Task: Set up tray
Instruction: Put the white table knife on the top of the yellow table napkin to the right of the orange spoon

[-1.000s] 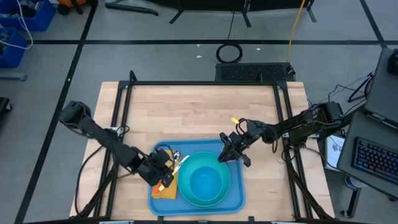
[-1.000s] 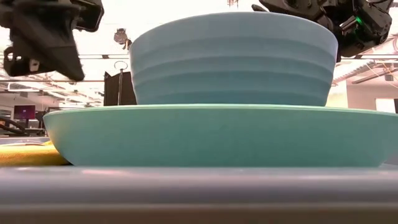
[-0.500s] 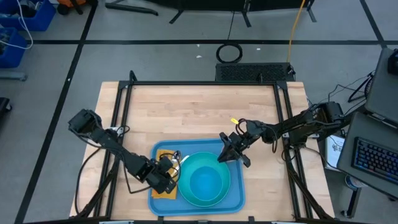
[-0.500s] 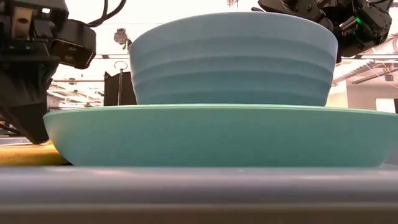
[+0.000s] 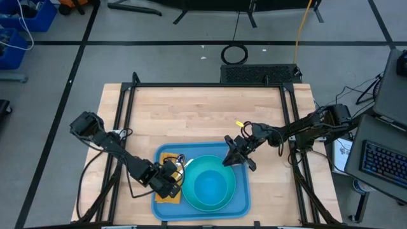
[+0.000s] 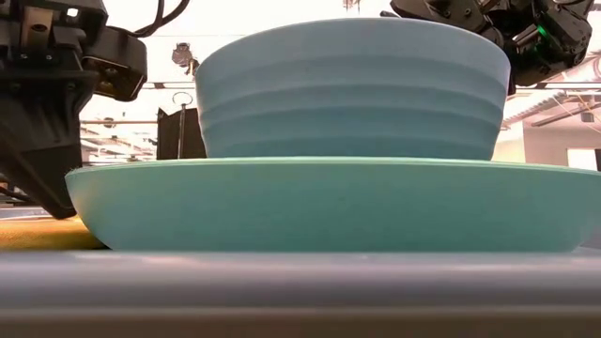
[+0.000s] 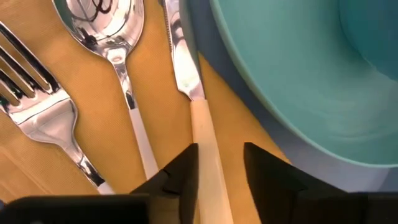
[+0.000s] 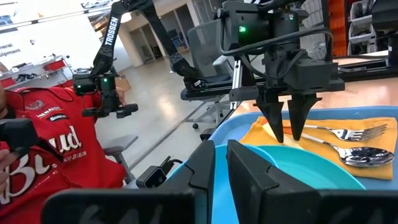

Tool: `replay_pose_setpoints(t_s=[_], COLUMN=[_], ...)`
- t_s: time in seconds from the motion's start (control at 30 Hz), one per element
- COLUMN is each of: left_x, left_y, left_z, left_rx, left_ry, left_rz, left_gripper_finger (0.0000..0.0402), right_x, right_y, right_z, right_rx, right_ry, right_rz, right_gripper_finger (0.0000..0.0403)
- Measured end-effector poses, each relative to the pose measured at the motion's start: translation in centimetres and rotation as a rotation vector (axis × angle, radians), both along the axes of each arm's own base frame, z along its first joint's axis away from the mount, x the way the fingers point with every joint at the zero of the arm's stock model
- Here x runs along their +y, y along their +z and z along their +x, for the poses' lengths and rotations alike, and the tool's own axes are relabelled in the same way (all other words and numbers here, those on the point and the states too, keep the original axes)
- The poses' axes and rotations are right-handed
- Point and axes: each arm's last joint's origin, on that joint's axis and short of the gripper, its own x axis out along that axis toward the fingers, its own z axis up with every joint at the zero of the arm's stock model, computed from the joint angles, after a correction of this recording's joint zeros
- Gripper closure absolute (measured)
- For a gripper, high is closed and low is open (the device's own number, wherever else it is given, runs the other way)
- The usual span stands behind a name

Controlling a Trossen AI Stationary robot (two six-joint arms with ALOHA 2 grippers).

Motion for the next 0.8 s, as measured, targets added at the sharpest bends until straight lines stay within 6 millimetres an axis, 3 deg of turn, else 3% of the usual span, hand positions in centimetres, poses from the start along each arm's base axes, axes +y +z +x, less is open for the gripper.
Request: replay_pose_setpoints(t_s=[0.17, 0.63, 0.8], left_x=[0.0, 0.0, -0.2], left_y=[0.0, 0.0, -1.4], left_z=[-0.1, 0.1, 0.2], left_rx=[0.009, -0.019, 0.033], left_ry=[-0.004, -0.062, -0.079], left_rz=[0.007, 0.035, 0.057], left_gripper_finger=[0.0246, 0.0245, 0.0245], right_x=[0.0, 0.0, 0.0], right_y=[0.0, 0.0, 0.0], right_z=[0.0, 0.0, 0.0], right_rx=[0.002, 0.004, 0.004], right_ry=[0.000, -0.001, -0.001], right_rz=[0.000, 0.000, 0.000], right_gripper_finger=[0.0369, 0.0369, 0.0369])
